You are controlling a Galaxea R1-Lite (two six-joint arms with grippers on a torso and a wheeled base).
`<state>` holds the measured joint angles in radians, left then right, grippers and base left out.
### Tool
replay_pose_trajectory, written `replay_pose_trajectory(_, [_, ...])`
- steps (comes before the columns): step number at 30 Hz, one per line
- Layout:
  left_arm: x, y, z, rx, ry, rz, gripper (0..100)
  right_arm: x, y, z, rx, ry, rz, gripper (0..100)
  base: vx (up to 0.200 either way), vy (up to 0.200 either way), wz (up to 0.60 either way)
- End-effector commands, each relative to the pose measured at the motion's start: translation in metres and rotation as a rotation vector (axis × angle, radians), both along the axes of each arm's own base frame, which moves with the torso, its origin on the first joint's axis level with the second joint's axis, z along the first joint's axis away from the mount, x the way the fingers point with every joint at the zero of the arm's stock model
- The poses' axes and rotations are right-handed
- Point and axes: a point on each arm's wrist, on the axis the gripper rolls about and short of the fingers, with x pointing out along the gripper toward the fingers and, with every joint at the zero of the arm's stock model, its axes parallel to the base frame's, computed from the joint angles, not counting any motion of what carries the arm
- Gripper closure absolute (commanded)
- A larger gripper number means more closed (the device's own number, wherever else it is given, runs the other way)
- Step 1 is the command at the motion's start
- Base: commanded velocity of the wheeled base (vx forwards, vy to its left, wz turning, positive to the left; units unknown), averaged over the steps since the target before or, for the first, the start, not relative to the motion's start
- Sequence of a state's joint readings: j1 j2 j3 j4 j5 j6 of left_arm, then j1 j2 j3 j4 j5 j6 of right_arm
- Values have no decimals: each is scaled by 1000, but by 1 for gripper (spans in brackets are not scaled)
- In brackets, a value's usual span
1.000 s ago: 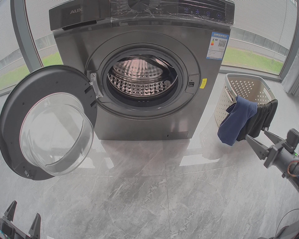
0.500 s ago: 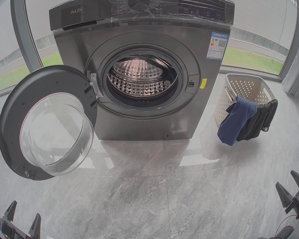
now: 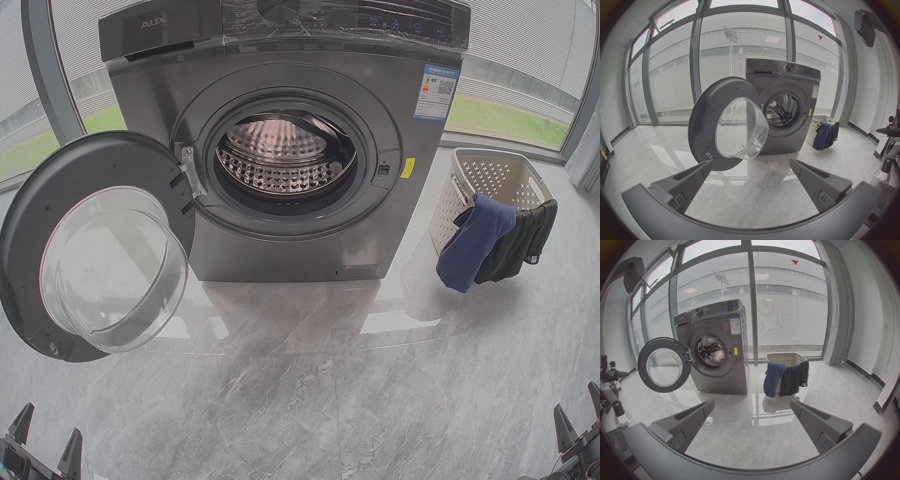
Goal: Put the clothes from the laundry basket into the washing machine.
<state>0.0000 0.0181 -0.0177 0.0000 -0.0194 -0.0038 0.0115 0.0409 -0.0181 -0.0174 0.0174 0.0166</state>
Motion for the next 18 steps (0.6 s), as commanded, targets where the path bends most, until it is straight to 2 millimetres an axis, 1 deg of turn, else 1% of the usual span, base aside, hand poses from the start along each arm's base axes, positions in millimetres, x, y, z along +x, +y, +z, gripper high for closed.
replay_pose_trajectory(1, [0, 0, -5, 1, 0, 1, 0, -2, -1, -8, 8, 5, -55, 0, 0, 0, 0])
replay_pose_trajectory(4, [0, 0, -5, -1, 0, 4, 0, -2, 0, -8, -11, 1, -29, 0, 0, 0, 0])
replay_pose_trajectory(18, [0, 0, -5, 1, 0, 9, 0, -2, -1, -8, -11, 2, -29, 0, 0, -200, 0])
